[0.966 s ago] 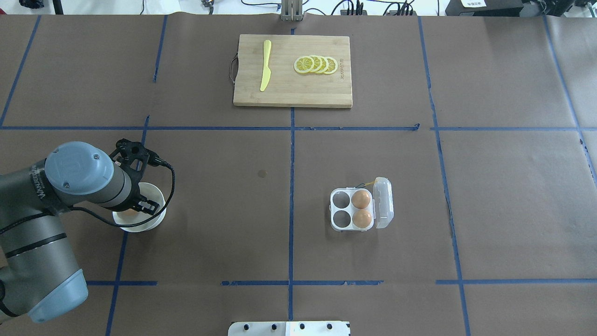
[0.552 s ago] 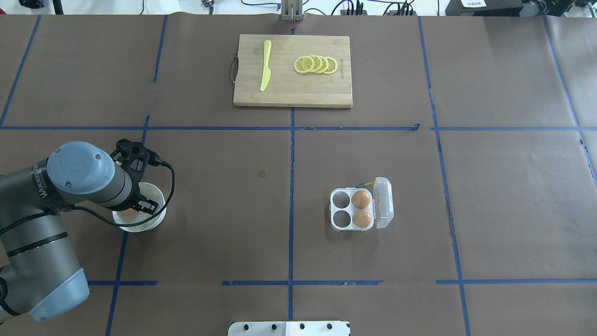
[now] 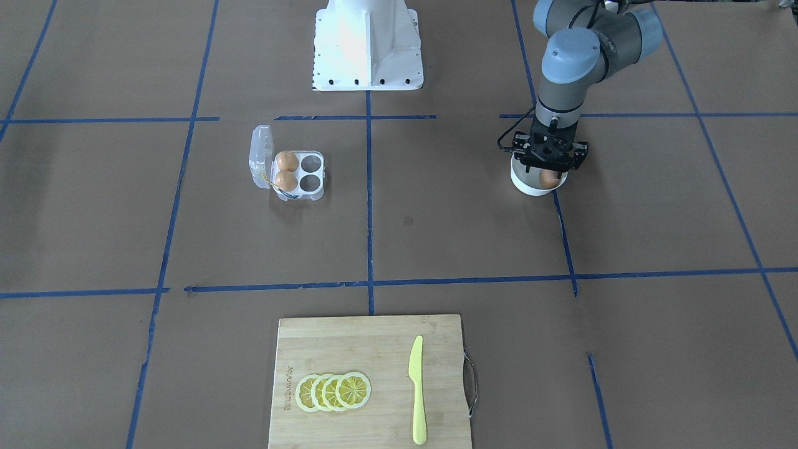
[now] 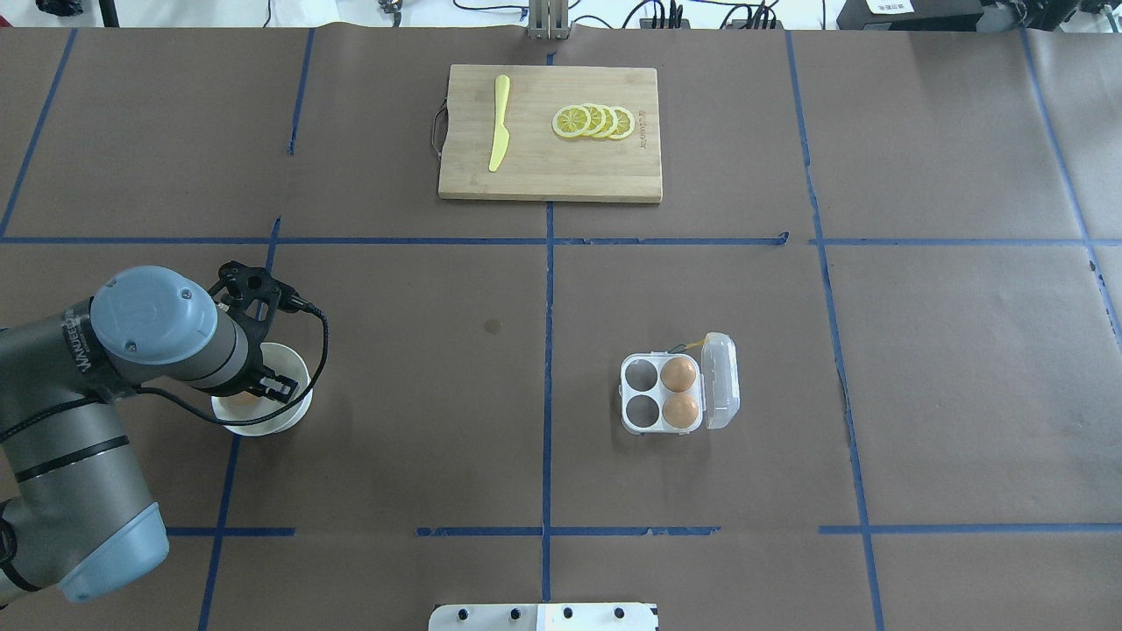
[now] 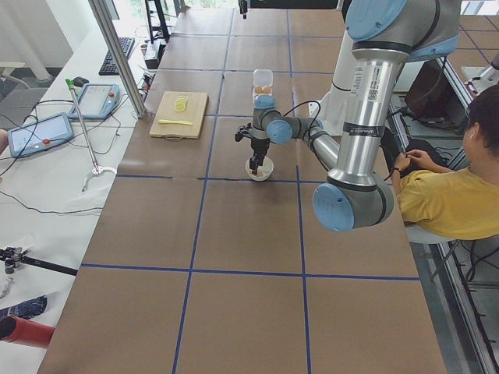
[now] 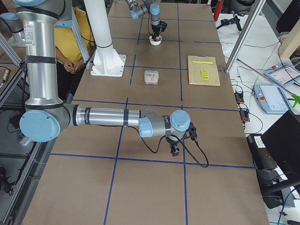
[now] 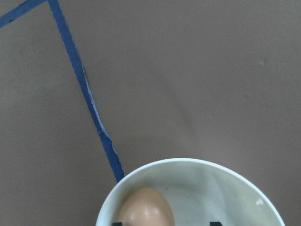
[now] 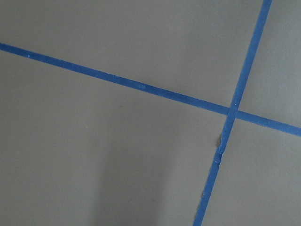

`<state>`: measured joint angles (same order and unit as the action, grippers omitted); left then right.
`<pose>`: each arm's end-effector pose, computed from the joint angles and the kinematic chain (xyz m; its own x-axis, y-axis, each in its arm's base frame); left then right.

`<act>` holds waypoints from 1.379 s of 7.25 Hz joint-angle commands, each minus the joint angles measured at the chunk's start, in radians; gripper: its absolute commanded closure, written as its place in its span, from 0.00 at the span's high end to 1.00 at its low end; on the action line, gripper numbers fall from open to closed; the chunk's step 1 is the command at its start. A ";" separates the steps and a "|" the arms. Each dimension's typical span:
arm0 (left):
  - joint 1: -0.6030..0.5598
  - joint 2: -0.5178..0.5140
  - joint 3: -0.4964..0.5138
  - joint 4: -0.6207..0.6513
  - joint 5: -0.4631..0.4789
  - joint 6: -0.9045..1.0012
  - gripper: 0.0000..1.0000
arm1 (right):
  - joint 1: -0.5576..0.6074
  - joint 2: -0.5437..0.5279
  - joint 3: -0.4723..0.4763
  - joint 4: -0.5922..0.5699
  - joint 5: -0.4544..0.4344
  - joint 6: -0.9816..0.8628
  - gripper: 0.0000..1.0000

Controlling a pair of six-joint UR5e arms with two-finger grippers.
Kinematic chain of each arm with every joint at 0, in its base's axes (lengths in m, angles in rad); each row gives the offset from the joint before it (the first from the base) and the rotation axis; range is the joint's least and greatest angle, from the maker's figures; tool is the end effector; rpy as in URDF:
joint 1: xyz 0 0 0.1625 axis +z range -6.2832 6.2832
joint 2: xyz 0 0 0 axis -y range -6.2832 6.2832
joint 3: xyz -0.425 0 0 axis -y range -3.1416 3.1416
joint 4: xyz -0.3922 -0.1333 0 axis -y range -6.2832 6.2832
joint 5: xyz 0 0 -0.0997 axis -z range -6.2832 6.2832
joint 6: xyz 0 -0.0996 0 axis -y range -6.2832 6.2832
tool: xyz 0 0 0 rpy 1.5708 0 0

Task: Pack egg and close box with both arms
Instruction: 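Close the left gripper around the brown egg in the bowl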

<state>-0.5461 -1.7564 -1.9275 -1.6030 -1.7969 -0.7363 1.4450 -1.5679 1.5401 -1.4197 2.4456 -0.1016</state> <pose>0.4131 -0.3809 0.4051 0.7796 0.3712 -0.5044 -0.2616 0.9248 0.2763 -0.0063 -0.5033 0.6495 0.6084 -0.2730 0.7452 0.1872 0.9618 0.1996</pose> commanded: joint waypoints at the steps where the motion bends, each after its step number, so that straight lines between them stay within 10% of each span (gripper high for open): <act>1: 0.000 0.000 0.005 0.000 -0.001 0.000 0.69 | 0.000 0.000 0.000 -0.001 0.001 0.000 1.00; 8: 0.000 -0.009 0.031 -0.002 -0.001 0.002 0.63 | 0.000 0.000 0.003 0.001 0.001 0.002 1.00; 10: 0.000 -0.011 0.035 0.000 -0.001 0.041 0.31 | 0.000 0.002 0.003 0.001 0.001 0.002 1.00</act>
<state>-0.5458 -1.7659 -1.8948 -1.6043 -1.7978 -0.7255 1.4450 -1.5674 1.5431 -1.4190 2.4467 -0.0997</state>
